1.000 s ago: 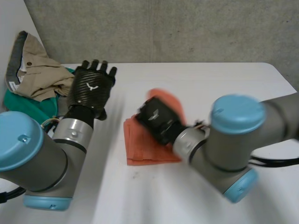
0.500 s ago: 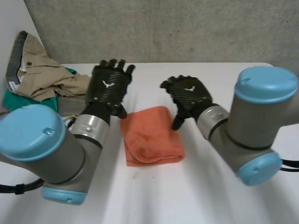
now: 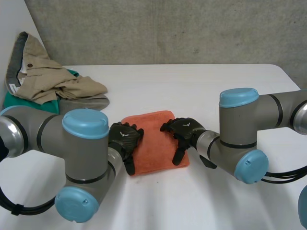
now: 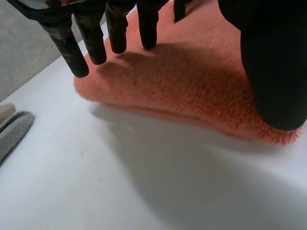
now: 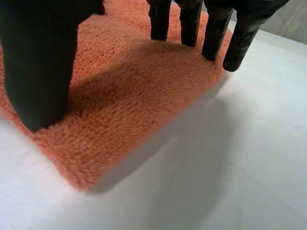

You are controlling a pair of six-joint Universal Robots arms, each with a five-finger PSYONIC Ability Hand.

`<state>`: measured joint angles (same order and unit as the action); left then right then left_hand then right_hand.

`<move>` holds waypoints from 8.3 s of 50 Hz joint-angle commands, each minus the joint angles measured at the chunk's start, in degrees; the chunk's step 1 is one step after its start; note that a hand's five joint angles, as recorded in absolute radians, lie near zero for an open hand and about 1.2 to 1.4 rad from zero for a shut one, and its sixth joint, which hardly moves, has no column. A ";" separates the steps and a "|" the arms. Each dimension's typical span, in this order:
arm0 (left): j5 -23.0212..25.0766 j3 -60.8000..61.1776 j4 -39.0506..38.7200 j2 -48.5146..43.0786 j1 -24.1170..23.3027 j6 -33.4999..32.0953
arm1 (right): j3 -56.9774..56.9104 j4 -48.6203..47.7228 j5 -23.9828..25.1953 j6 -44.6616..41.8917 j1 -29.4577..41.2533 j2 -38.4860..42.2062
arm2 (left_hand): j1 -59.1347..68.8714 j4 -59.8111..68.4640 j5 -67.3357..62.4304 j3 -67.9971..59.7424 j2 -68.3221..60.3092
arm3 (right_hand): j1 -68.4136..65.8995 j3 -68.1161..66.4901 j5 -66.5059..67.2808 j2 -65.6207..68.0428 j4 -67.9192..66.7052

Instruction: Fold the laundry.

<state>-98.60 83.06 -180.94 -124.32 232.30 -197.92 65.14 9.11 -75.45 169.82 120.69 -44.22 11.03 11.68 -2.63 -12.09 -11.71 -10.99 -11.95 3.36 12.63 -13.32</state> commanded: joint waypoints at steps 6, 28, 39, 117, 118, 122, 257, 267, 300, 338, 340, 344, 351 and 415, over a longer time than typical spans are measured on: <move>1.04 -3.08 -0.73 4.68 0.17 -1.51 | 5.08 -2.69 -4.44 -0.29 -0.37 -10.52 | -0.14 -0.79 1.74 1.21 0.82 | 0.99 1.95 -3.36 -2.63 3.32; 27.41 -3.17 1.20 19.64 6.24 2.97 | 28.99 -17.10 0.48 18.51 -10.04 -16.60 | 1.04 0.39 0.57 0.03 -0.35 | 0.99 1.95 -3.36 -2.63 3.32; 28.82 -3.87 1.21 19.99 5.62 5.35 | 21.97 -17.99 1.19 24.06 -2.14 -7.37 | 1.21 0.56 0.40 -0.14 -0.52 | 0.99 1.95 -3.36 -2.63 3.32; 28.82 -3.35 0.85 18.41 3.43 5.70 | -39.45 -11.94 -7.86 5.70 -36.66 24.35 | 2.21 1.56 -0.61 -1.15 -1.53 | -69.01 -68.05 66.64 67.37 -66.68; 28.82 -3.17 0.85 18.32 3.43 5.70 | -42.43 -10.27 -7.87 5.17 -37.10 25.93 | 2.21 1.56 -0.61 -1.15 -1.53 | -69.01 -68.05 66.64 67.37 -66.68; 28.82 -2.82 1.03 18.32 3.43 5.70 | -52.91 -5.77 -8.39 3.15 -39.65 30.95 | 2.21 1.56 -0.61 -1.15 -1.53 | -69.01 -68.05 66.64 67.37 -66.68; 13.88 -5.72 -20.06 10.24 15.19 1.75 | 33.47 -22.29 1.36 -25.42 -16.10 -27.23 | 12.81 12.16 -11.21 -11.75 -12.13 | 0.99 1.95 -3.36 -2.63 3.32; 18.88 -21.70 -18.93 -5.66 31.72 -8.19 | 33.56 -22.29 1.45 -25.42 -16.19 -26.79 | 14.16 13.51 -12.55 -13.09 -13.48 | 0.99 1.95 -3.36 -2.63 3.32; 20.57 -56.34 -14.61 -34.95 36.74 -8.63 | 33.30 -22.38 2.24 -26.12 -16.28 -24.42 | 68.97 68.32 -67.37 -67.91 -68.29 | 0.99 1.95 -3.36 -2.63 3.32; 18.71 -10.73 -15.68 7.25 -9.49 9.57 | 32.24 -22.65 1.45 -23.58 -22.51 -25.82 | 4.08 3.43 -2.47 -3.01 -3.39 | 0.99 1.95 -3.36 -2.63 3.32; 18.27 -10.64 -14.88 7.95 -9.23 9.74 | 31.89 -22.56 1.36 -23.40 -22.69 -25.82 | 3.39 2.74 -1.79 -2.33 -2.71 | 0.99 1.95 -3.36 -2.63 3.32; 17.83 -9.50 -14.44 12.42 -7.39 10.10 | 31.36 -21.94 1.28 -23.22 -22.69 -25.82 | 3.22 2.57 -1.62 -2.16 -2.54 | 0.99 1.95 -3.36 -2.63 3.32; 17.74 -3.96 -14.97 19.11 -0.27 9.66 | 31.36 -16.60 1.45 -22.17 -22.43 -30.29 | 4.23 3.58 -2.63 -3.16 -3.55 | 0.99 1.95 -3.36 -2.63 3.32; 15.99 -7.56 -15.85 -4.88 15.30 -4.06 | 27.68 0.13 1.62 -51.34 -32.19 -34.80 | 4.40 3.75 -2.80 -3.33 -3.72 | -26.78 -25.82 24.41 25.14 -24.45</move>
<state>-82.82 75.80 -196.85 -127.11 249.76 -202.09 96.24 13.24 -75.89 119.14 88.34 -83.17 16.02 15.31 -4.44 -15.39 -15.41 -54.97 -66.09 55.28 65.58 -66.26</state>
